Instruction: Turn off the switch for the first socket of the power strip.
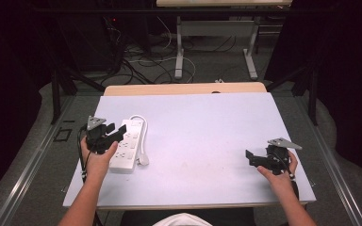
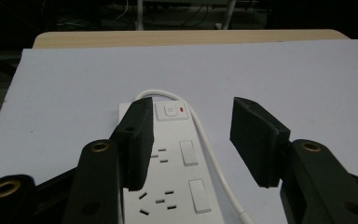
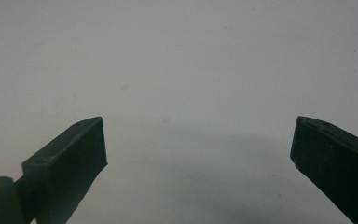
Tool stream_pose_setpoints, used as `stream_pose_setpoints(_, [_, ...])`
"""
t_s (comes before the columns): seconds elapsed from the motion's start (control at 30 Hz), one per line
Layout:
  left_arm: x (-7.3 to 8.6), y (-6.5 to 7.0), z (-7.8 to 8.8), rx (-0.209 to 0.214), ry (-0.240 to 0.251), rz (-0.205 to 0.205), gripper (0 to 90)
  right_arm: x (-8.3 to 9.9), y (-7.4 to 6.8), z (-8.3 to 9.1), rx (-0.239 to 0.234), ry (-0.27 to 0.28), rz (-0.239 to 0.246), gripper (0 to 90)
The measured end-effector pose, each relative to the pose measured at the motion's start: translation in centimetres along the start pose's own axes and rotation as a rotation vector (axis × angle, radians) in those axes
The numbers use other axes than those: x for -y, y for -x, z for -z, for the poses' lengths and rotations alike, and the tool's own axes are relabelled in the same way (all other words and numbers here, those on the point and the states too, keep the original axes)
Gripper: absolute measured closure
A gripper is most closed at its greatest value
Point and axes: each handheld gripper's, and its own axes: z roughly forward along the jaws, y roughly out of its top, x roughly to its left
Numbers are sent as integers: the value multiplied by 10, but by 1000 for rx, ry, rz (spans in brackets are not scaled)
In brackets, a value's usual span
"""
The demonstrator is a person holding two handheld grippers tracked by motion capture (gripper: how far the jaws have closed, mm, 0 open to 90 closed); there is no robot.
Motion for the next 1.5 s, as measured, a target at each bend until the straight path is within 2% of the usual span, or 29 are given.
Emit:
stream_pose_setpoints(0.33, [-12, 9, -8, 5, -15, 13, 504, 0, 1, 0, -2, 0, 5, 32])
stream_pose_setpoints(0.7, [-19, 10, -17, 1, -26, 43, 519, 0, 2, -1, -6, -2, 6, 36])
stream_pose_setpoints(1.07, [-19, 1, -24, -11, -20, 97, 568, 0, 1, -1, -7, -10, 1, 38])
stream_pose_setpoints(1.27, [-19, -4, -27, 0, -40, 125, 635, 1, 2, -2, -9, -10, 2, 38])
stream_pose_setpoints(1.5, [-16, -8, -32, 13, -63, 152, 673, 1, 2, -3, -9, -17, 0, 38])
